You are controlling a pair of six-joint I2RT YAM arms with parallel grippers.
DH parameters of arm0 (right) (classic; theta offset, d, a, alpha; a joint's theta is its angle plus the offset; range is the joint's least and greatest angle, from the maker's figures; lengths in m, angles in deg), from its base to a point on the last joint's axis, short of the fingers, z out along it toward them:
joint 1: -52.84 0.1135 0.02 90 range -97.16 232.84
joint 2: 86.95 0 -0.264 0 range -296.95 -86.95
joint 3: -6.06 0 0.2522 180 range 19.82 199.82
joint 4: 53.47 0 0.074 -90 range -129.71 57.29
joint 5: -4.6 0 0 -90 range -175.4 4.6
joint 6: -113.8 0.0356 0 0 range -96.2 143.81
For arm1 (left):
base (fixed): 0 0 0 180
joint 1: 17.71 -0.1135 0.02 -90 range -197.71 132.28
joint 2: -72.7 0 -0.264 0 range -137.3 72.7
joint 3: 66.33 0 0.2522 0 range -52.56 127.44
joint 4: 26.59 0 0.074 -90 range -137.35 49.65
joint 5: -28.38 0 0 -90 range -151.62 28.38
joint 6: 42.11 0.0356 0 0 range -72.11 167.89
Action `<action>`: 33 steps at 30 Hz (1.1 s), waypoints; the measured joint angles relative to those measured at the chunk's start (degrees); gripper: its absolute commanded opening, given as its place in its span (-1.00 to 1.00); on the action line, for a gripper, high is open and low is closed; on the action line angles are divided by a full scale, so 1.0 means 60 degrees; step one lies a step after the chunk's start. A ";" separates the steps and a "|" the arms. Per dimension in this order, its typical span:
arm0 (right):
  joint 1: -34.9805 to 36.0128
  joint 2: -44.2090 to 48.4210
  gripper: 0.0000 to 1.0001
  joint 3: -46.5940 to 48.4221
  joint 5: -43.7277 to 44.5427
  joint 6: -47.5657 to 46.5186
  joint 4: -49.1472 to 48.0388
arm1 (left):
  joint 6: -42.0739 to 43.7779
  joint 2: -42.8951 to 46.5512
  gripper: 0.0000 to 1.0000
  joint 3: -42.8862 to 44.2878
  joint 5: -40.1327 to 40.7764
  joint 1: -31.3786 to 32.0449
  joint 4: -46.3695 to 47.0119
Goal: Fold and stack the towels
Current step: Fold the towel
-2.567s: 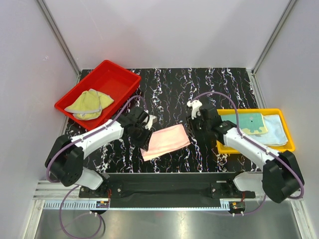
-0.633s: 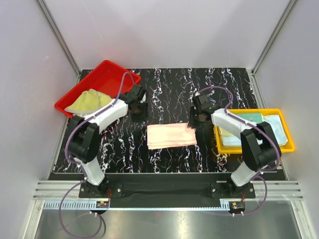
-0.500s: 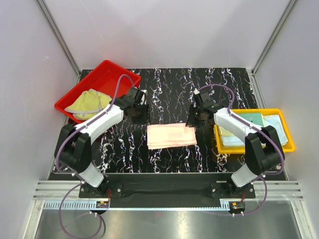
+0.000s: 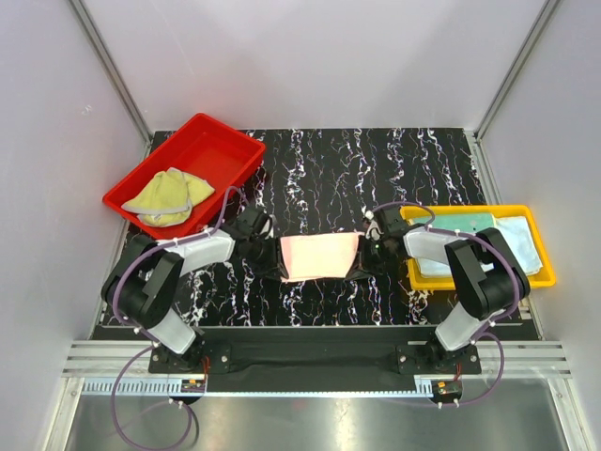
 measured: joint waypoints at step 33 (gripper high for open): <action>-0.0339 0.0586 -0.80 0.0794 0.2896 -0.0659 0.1297 | -0.0346 0.0229 -0.20 -0.0098 0.0415 0.0277 0.0266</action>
